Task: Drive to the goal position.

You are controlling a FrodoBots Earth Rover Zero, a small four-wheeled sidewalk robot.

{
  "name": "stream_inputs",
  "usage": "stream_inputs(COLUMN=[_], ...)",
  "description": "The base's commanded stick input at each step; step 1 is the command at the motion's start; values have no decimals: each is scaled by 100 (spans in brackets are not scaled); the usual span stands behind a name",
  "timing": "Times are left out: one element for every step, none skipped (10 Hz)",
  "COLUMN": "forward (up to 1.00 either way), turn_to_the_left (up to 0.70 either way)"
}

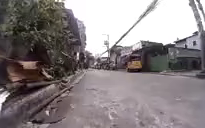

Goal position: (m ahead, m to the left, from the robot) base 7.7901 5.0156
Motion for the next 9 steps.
stream_inputs(forward=[100,100,100,100,100,100,100,100,100], turn_to_the_left=[24,27,27,27,3,0,0,0,0])
